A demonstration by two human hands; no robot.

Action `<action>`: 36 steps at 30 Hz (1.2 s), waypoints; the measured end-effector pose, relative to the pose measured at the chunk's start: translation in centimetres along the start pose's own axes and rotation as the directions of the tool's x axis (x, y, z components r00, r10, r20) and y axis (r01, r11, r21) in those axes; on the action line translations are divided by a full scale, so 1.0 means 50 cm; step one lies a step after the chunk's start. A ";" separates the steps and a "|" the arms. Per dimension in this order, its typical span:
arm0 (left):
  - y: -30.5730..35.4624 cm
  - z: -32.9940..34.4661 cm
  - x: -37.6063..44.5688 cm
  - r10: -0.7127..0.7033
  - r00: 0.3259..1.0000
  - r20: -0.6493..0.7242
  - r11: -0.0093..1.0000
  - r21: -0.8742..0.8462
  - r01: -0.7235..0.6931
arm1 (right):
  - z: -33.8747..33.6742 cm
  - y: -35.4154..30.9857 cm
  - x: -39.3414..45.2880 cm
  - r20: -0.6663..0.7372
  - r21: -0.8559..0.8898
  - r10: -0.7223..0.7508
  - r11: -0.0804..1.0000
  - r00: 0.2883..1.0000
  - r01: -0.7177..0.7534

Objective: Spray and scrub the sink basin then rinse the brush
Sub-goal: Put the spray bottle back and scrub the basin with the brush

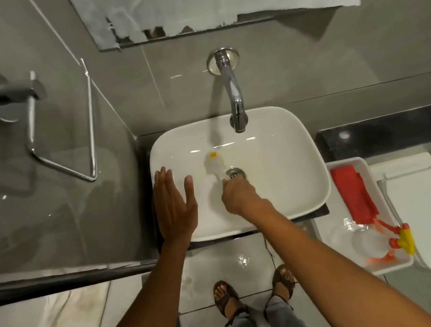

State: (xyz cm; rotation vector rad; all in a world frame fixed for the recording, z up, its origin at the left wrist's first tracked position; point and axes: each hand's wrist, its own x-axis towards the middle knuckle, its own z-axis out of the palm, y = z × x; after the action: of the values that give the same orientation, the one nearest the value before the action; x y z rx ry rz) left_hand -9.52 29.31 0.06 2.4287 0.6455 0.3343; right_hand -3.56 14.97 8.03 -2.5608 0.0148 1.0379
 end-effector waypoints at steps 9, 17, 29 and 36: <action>0.007 0.005 0.007 -0.031 0.999 0.009 0.999 0.041 0.030 | 0.041 0.027 -0.055 0.266 -0.244 -0.025 0.965 0.964 0.092; -0.007 0.006 0.006 -0.060 0.998 0.034 0.998 0.034 0.059 | -0.071 0.105 0.043 -0.160 0.154 0.271 0.957 0.949 -0.248; -0.002 -0.003 0.003 -0.081 0.996 0.021 0.996 -0.033 0.082 | 0.040 -0.011 -0.142 0.347 -0.182 -0.076 0.972 0.935 0.146; -0.008 0.004 0.006 -0.063 0.998 -0.007 0.997 -0.039 0.063 | 0.005 -0.018 -0.001 -0.125 0.183 0.157 0.974 0.980 -0.133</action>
State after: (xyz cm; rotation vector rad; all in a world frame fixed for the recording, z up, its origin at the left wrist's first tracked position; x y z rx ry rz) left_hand -9.33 29.66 -0.31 2.3660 0.7115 0.3283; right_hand -3.62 15.90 8.20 -2.4948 0.3208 0.8645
